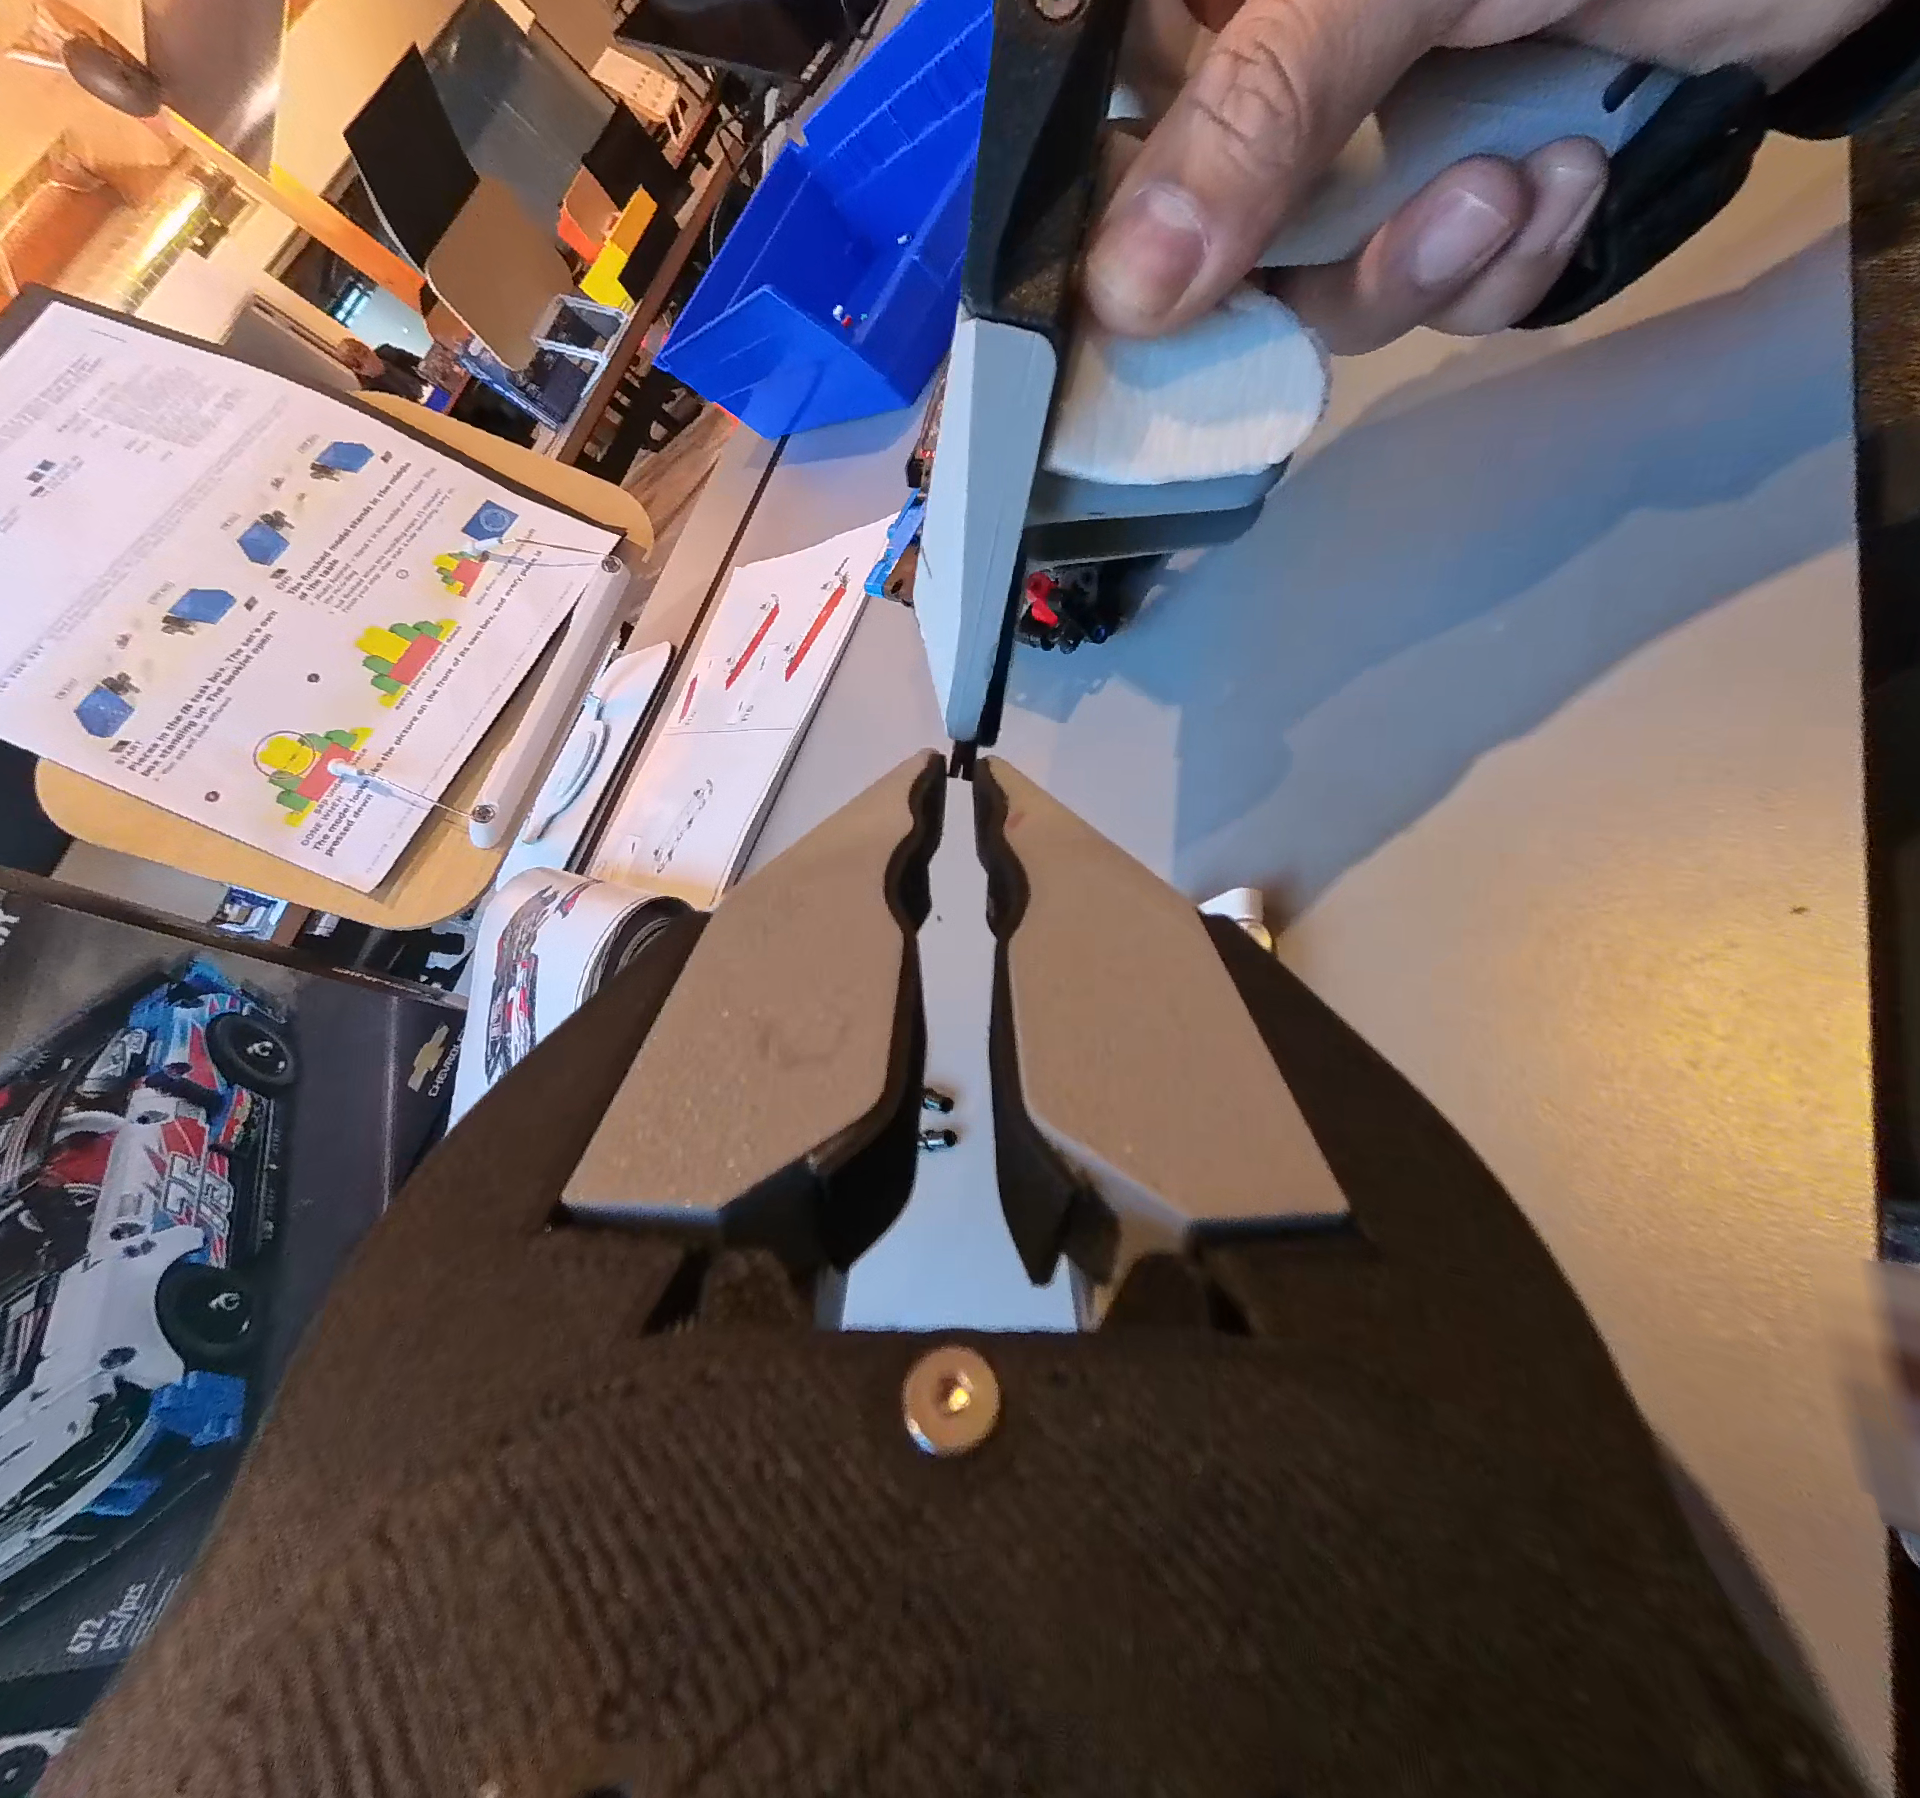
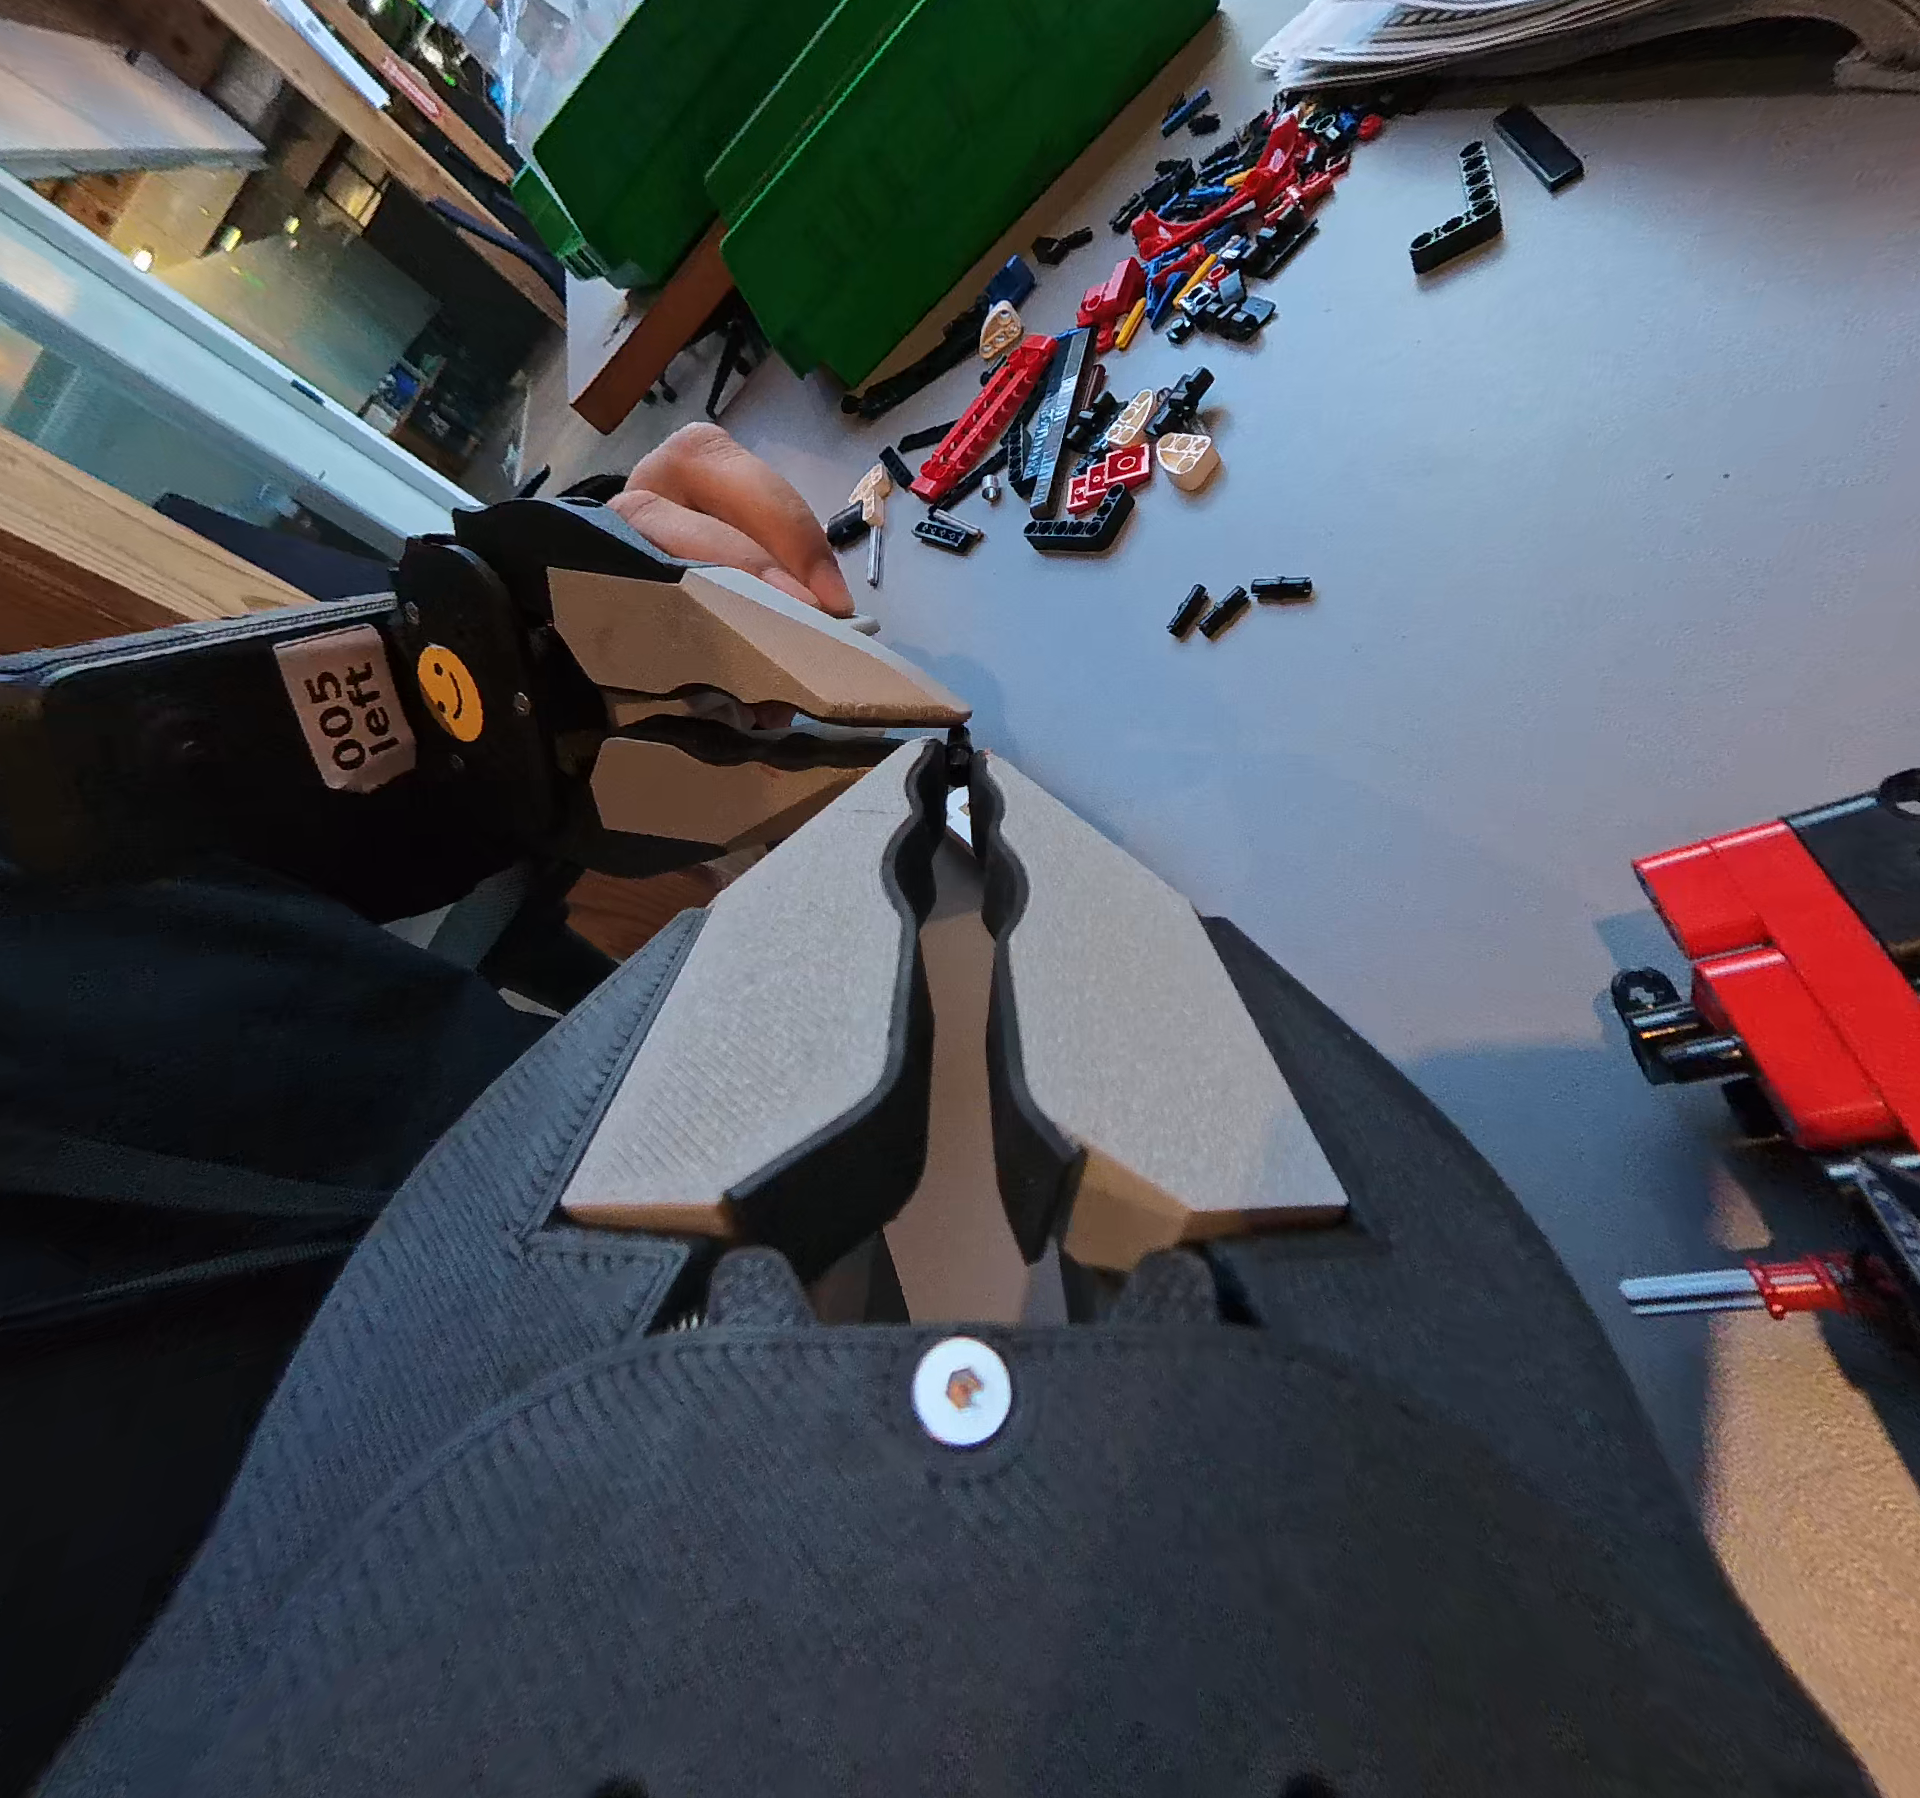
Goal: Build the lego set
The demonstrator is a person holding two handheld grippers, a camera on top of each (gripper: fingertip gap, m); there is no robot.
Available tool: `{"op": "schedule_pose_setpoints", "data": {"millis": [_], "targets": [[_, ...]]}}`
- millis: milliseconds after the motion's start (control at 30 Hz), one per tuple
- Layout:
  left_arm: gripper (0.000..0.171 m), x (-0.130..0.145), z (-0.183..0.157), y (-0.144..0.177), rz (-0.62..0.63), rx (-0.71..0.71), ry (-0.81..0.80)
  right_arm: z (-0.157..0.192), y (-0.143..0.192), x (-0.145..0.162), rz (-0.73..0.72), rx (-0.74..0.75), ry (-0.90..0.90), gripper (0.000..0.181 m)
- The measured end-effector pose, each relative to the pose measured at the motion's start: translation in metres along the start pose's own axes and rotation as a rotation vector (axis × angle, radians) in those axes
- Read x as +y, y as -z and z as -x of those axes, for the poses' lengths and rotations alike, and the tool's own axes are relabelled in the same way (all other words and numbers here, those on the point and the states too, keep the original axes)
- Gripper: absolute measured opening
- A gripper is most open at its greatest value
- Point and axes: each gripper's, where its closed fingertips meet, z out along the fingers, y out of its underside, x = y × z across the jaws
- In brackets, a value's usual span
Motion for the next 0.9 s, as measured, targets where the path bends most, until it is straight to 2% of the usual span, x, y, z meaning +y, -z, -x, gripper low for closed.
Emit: {"op": "schedule_pose_setpoints", "data": {"millis": [700,900], "targets": [[0.002,0.0034,-0.0029,-0.0017,0.017,-0.012,-0.053,-0.001,-0.0021,0.0018,0.012,0.033,0.035,0.001],[0.002,0.0008,0.0039,-0.0007,0.005,-0.007,0.058,0.0,0.0036,-0.0052,-0.038,0.059,0.108,0.004]]}}
